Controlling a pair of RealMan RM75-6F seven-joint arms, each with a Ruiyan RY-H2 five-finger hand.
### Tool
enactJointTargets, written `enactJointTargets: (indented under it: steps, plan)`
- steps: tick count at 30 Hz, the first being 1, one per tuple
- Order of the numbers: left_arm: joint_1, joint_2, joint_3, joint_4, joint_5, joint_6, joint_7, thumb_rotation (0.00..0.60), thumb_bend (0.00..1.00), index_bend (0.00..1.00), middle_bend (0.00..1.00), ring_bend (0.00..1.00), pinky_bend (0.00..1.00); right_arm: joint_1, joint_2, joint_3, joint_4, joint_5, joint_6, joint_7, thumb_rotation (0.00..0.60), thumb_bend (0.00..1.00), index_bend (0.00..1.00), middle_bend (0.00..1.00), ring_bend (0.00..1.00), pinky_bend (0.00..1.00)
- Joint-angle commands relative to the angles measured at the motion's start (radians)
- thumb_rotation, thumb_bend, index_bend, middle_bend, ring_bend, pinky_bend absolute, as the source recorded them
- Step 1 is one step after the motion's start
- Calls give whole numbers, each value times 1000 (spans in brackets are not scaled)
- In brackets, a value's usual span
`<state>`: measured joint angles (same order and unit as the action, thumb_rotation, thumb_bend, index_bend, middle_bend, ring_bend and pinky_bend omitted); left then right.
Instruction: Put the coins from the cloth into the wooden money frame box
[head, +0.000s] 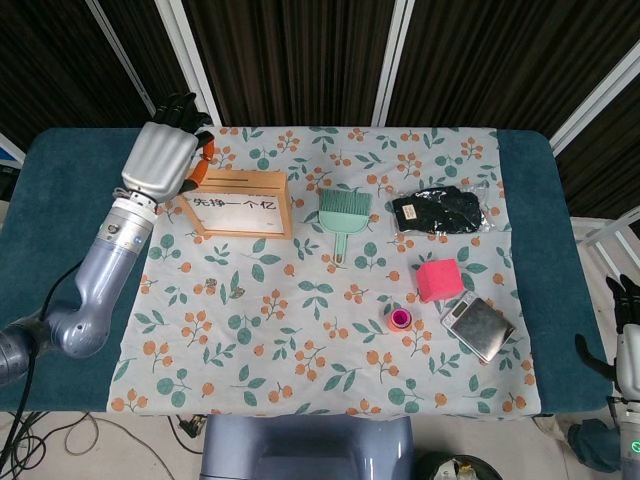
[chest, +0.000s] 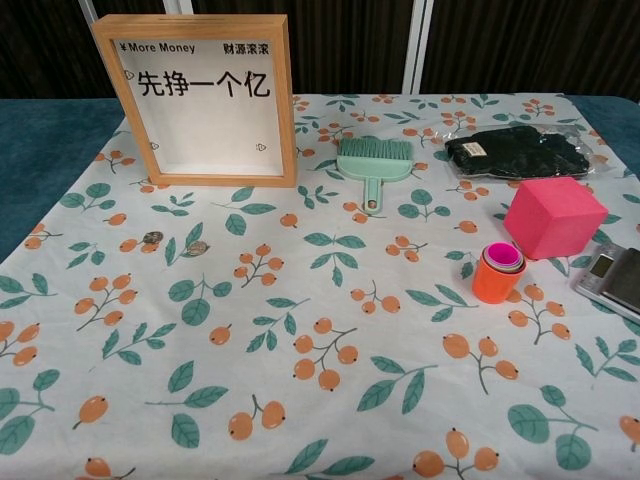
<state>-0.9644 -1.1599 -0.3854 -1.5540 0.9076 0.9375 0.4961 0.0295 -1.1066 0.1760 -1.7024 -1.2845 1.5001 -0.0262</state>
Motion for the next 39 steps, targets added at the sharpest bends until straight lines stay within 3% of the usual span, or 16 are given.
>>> enactJointTargets:
  steps: [1, 13, 22, 27, 39]
  plan:
    - [-26, -78, 27, 95, -41, 23, 23, 600, 450, 726, 261, 11, 94, 2, -4, 0, 2, 1, -3, 2, 600, 394, 90, 26, 0, 0]
    - [-59, -209, 27, 245, -100, -16, -48, 600, 449, 725, 276, 15, 97, -1, -5, 6, 2, 11, 3, 7, 600, 395, 90, 26, 0, 0]
    - [-73, -234, 31, 265, -98, -16, -56, 600, 437, 718, 278, 15, 97, -2, -6, 10, 1, 22, 6, 0, 600, 395, 90, 26, 0, 0]
    - [-75, -234, 38, 262, -95, -25, -59, 600, 364, 711, 282, 15, 96, -3, -8, 13, -2, 30, 8, -8, 600, 395, 90, 26, 0, 0]
    - [-83, -246, 50, 254, -97, -9, -35, 600, 358, 712, 285, 15, 96, -3, -7, 16, -5, 35, 6, -7, 600, 395, 90, 26, 0, 0]
